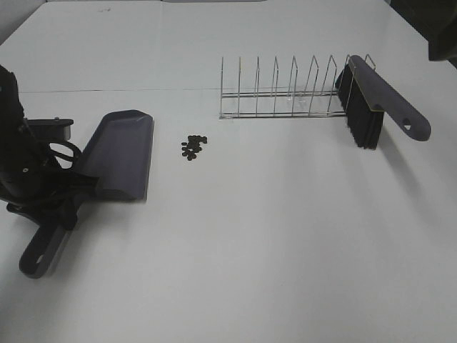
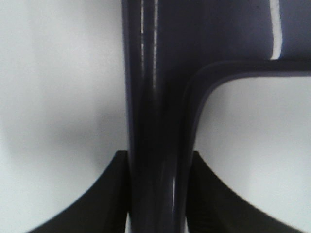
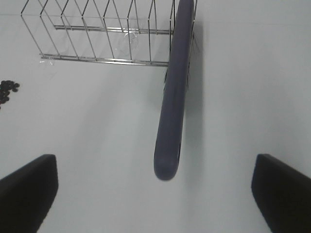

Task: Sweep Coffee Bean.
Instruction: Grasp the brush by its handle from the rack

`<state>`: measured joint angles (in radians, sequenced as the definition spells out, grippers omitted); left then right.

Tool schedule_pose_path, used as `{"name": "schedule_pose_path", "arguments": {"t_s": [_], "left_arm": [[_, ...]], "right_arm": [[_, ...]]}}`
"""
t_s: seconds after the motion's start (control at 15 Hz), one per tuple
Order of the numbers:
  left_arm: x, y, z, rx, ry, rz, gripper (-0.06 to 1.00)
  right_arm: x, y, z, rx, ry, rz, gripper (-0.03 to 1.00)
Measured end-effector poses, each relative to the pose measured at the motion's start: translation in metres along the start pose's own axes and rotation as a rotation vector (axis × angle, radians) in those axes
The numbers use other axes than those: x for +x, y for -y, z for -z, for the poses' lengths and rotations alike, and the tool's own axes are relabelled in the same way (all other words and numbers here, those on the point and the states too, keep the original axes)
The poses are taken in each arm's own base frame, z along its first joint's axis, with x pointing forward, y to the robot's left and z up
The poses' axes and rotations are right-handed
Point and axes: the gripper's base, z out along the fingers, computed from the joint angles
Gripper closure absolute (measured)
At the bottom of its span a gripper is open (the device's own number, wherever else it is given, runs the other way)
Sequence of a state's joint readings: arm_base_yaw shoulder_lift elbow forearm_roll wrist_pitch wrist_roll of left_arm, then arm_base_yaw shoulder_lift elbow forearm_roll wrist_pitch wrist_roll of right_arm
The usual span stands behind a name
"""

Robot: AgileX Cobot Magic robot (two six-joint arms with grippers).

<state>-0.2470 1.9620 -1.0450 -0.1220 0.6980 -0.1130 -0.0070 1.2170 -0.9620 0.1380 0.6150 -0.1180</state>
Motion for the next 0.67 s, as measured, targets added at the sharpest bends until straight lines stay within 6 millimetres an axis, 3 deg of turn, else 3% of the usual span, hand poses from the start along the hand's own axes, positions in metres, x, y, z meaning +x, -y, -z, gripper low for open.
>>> {"name": "schedule_pose_path", "arguments": {"t_s": [0.33,0.4,0.47,0.67], "left_arm": [[0.0,0.0,0.0,0.0,0.0,0.0,0.68],[0.0,0.0,0.0,0.0,0.001,0.0,0.68],[0.0,0.0,0.0,0.0,0.004,0.0,0.68],[-0.001,0.0,0.0,0.001,0.006,0.0,0.68]], "right_arm": [[-0.063,0.006,-0.074,0.0,-0.078,0.008,0.01],[-0.073,0.008,-0.091,0.007,-0.106,0.02,0.02],[-0.087,0.013,-0.124,0.022,-0.158,0.045,0.02],[-0.1,0.018,-0.177,0.019,-0.246,0.051,0.05]]}}
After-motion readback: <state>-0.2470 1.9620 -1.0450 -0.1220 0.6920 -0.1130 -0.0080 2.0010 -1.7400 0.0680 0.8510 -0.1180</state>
